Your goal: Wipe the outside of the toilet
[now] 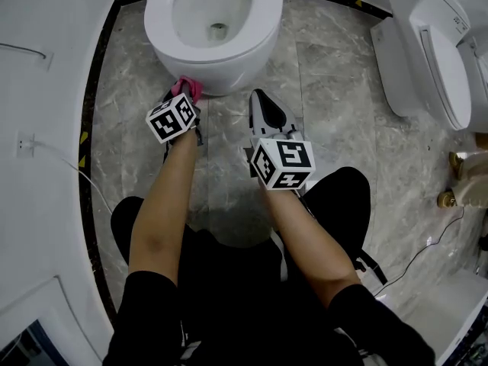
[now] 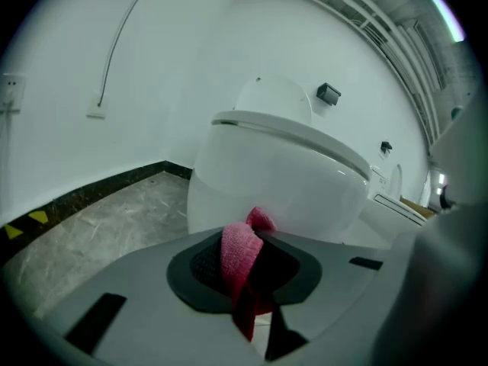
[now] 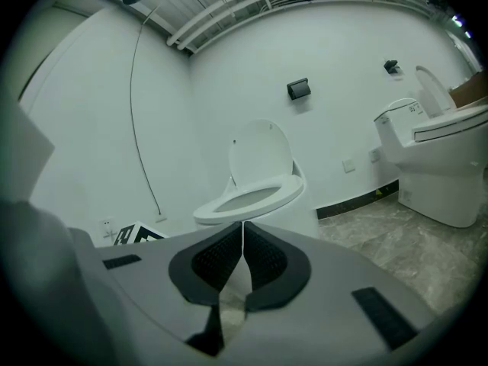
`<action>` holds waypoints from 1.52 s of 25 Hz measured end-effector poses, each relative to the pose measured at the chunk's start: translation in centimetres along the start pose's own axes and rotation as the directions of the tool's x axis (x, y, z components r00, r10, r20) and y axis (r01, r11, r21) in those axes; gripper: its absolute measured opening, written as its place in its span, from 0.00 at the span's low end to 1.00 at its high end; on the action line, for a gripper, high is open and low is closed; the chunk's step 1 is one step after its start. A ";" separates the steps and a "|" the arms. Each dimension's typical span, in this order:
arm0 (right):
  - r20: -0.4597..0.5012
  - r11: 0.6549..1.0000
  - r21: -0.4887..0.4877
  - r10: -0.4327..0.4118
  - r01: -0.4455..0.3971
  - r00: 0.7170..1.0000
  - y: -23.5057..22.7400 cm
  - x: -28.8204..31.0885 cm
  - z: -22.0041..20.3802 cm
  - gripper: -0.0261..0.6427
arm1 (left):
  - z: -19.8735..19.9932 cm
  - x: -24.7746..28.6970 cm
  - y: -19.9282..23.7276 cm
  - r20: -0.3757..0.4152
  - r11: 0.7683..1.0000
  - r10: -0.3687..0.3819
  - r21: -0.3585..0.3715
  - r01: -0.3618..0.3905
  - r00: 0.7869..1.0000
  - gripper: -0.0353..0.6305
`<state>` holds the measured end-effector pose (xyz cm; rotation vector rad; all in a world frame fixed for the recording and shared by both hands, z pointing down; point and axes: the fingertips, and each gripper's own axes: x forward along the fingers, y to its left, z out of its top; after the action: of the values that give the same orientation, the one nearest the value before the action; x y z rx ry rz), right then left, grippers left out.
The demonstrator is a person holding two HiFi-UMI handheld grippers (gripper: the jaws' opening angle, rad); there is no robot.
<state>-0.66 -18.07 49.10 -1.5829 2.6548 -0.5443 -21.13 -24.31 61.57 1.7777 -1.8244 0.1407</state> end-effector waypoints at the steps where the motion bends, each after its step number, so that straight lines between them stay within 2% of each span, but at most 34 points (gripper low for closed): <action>1: -0.001 1.000 0.010 -0.002 0.002 1.000 -0.1 0.0 -0.1 0.09 | 0.5 0.2 0.8 0.000 1.000 0.007 0.021 -0.007 1.000 0.17; 5: 0.004 1.000 0.017 -0.008 0.008 1.000 -0.1 0.2 0.1 0.09 | 2.6 1.3 3.7 0.001 0.995 0.043 0.093 -0.043 0.999 0.17; 12: -0.033 0.998 -0.039 -0.051 0.049 0.998 -1.7 -0.2 -1.3 0.09 | 3.7 3.8 6.9 -0.017 0.981 0.082 0.180 -0.078 0.996 0.17; 16: -0.048 0.995 -0.051 -0.084 0.081 0.995 -2.9 -0.9 -2.4 0.09 | 4.4 5.2 9.0 -0.034 0.960 0.117 0.259 -0.105 0.992 0.17; 17: -0.051 0.995 -0.051 -0.091 0.089 0.995 -3.3 -1.0 -2.5 0.09 | 4.6 5.2 9.8 -0.034 0.957 0.135 0.263 -0.121 0.990 0.17; 18: -0.054 0.994 -0.054 -0.099 0.096 0.994 -3.8 -1.2 -2.6 0.09 | 4.5 4.9 10.7 -0.033 0.963 0.152 0.232 -0.141 0.988 0.17; 20: -0.062 0.991 -0.072 -0.118 0.114 0.991 -5.2 -1.6 -2.4 0.09 | 2.9 3.8 11.2 -0.040 0.982 0.157 0.110 -0.152 0.987 0.17; 22: -0.063 0.988 -0.079 -0.138 0.133 0.988 -6.7 -1.7 -2.1 0.09 | 0.0 2.5 9.6 -0.055 0.992 0.121 0.053 -0.118 0.991 0.17; 25: -0.045 0.985 -0.071 -0.161 0.158 0.986 -8.1 -1.5 -1.3 0.09 | -4.0 0.6 4.7 -0.069 0.999 0.034 -0.014 -0.035 0.997 0.17; 27: -0.042 0.985 -0.077 -0.161 0.157 0.986 -8.5 -1.2 -0.8 0.09 | -5.9 -0.6 0.9 -0.058 0.996 -0.022 -0.091 0.017 0.998 0.17; 29: -0.048 0.985 -0.087 -0.151 0.147 0.987 -8.7 -0.7 -0.7 0.09 | -7.3 -1.2 -3.3 -0.050 0.988 -0.084 -0.133 0.077 0.995 0.17; 33: -0.076 0.988 -0.081 -0.141 0.135 0.987 -10.2 0.5 -1.2 0.09 | -7.7 0.3 -11.2 -0.008 0.973 -0.193 -0.131 0.191 0.981 0.17; 38: -0.124 0.983 -0.097 -0.166 0.155 0.978 -13.6 1.1 -3.1 0.09 | -8.0 3.5 -16.5 0.021 0.970 -0.227 -0.089 0.228 0.974 0.17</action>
<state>9.86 -24.02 56.19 -1.8610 2.6930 -0.5640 -2.72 -25.40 64.59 1.9098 -1.5926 -0.0405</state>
